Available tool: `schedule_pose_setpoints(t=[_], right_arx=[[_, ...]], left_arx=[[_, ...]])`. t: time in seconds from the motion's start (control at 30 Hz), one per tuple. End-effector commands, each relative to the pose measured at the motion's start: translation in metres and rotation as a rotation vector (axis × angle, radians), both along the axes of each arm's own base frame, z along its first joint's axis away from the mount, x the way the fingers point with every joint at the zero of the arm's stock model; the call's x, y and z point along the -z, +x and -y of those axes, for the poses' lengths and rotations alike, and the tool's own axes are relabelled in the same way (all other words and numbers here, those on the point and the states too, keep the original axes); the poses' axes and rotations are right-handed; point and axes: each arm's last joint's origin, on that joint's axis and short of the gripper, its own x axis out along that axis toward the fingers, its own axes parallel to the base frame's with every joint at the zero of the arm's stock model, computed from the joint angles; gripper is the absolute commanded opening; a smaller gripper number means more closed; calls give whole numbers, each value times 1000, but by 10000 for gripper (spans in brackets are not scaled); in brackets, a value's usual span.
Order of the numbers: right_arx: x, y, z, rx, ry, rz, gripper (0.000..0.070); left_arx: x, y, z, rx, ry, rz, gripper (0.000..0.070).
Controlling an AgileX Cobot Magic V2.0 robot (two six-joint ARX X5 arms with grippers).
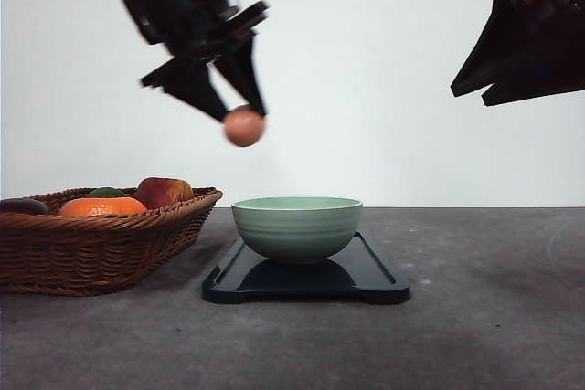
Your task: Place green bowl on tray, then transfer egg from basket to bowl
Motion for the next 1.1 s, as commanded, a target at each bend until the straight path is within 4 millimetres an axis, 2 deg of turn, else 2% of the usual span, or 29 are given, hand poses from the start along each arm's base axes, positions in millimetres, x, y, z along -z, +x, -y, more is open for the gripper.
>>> schedule_pose_setpoints(t=[0.0,0.23,0.4,0.6,0.77,1.07], right_arx=[[-2,1,-1,-7,1,10,250],[-1,1,-1,-7,1,9,250],[-1,1,-1,-7,1,7,250],[-1,1,-1,-7,0,7,250],[-1,1,-1,-7,0,7,250],[-1,1,-1,-7,0,6,250]], left_arx=[[4,5,13,25,12,31,153],[29,4,43,59,73,32,154],[57,6,58,73,172,25,154],[80,7,72,94,204,2,154],[89,6,81,98,222,15,154],[92,7,84,97,221,27,154]])
